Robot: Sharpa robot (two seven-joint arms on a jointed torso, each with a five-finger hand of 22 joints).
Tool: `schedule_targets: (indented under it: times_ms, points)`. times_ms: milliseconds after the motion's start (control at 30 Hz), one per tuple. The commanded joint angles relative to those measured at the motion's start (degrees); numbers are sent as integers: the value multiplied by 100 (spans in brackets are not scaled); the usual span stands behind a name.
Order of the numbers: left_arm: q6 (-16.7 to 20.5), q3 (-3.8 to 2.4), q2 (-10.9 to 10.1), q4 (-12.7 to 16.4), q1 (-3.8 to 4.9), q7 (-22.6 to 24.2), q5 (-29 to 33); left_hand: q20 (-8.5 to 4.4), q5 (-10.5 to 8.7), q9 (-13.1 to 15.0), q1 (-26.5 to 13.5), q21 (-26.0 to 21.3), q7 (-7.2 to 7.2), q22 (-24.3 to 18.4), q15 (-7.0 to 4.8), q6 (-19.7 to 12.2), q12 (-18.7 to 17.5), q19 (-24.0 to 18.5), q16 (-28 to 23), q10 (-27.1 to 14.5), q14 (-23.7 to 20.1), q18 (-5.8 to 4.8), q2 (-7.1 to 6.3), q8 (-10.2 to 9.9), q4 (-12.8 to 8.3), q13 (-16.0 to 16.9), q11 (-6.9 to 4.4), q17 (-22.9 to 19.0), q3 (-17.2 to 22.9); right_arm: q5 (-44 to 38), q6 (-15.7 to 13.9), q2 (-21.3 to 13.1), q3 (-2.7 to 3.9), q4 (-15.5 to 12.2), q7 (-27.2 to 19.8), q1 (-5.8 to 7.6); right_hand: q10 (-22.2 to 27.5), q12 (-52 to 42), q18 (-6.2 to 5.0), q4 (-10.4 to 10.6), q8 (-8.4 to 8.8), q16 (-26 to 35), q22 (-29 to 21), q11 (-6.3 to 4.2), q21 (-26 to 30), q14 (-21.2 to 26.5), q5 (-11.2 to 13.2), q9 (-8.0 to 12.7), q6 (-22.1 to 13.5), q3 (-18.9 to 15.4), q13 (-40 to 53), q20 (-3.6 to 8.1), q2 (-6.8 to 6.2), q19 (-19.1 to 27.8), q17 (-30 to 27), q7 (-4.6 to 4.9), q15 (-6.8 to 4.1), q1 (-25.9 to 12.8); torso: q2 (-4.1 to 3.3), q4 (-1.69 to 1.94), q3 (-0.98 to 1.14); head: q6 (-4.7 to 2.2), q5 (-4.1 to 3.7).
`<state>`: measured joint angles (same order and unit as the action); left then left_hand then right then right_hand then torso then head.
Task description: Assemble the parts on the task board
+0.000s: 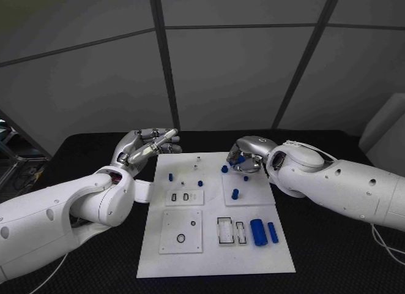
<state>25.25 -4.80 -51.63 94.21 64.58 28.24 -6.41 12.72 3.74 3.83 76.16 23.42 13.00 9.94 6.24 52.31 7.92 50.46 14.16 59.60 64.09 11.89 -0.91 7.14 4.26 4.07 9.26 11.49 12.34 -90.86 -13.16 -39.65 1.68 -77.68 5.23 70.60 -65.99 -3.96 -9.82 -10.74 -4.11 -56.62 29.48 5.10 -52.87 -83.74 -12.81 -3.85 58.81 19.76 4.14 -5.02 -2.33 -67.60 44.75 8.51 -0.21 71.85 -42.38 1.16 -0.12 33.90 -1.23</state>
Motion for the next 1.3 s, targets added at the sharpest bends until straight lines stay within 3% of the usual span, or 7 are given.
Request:
schedule_targets:
  times_ms: [33,267,567,733,833,1300]
  points:
    - [-118,-6,-9,5,9,3,-59,0,16,-7,-44,-22,47,-8,23,-5,-30,-45,-25,4,-36,-151,-28,-19,9,-9,51,7,30,-324,-95,4,6,-70,142,30,37,21,32,27,33,-238,282,-3,-239,-186,20,-2,-56,66,10,-5,-91,-95,248,5,29,2,-51,3,12,0,-5]
    - [-139,-6,-25,0,9,-12,-59,7,14,-7,-62,-28,56,-13,30,-14,-46,-50,-38,-5,-40,-151,-32,-34,11,-10,59,13,31,-397,-31,36,7,-76,211,77,67,22,73,93,41,-532,625,-8,-520,-188,35,2,-145,115,17,-12,-150,-173,556,0,22,-2,-44,7,5,3,-16]
    - [-179,-6,-24,4,9,-30,-59,10,14,-7,-71,-31,60,-16,33,-20,-55,-53,-46,-10,-43,-151,-35,-42,12,-10,63,16,30,-531,54,207,6,139,267,127,92,20,87,153,50,-662,753,-9,-634,-178,57,7,-234,127,23,-18,-193,-177,679,-18,25,-19,-60,18,10,-7,7]
    - [-182,-6,-5,-13,9,-32,-59,14,14,-8,-81,-35,67,-20,38,-27,-67,-57,-55,-19,-47,-150,-35,-53,13,-10,69,20,31,-568,163,306,5,253,296,146,106,21,94,172,52,-723,818,-9,-689,-177,59,8,-281,138,26,-19,-207,-184,741,-37,26,-11,-64,33,5,20,9]
    - [-182,-7,-1,-14,10,-31,-59,16,14,-8,-86,-37,69,-21,40,-30,-71,-58,-59,-22,-48,-150,-35,-57,14,-10,71,22,31,-579,264,336,5,274,324,150,118,23,97,185,52,-751,838,-7,-709,-175,63,9,-305,141,27,-20,-217,-181,767,-49,29,-12,-69,23,13,32,25]
    - [-181,-7,6,-23,11,-33,-59,17,14,-8,-90,-39,72,-23,42,-35,-77,-59,-63,-27,-49,-150,-36,-63,14,-11,74,24,31,-589,626,398,4,294,341,154,151,20,130,233,37,-930,1064,-1,-871,-195,79,1,-339,144,32,-28,-236,-245,973,-84,35,-15,-83,32,11,101,19]
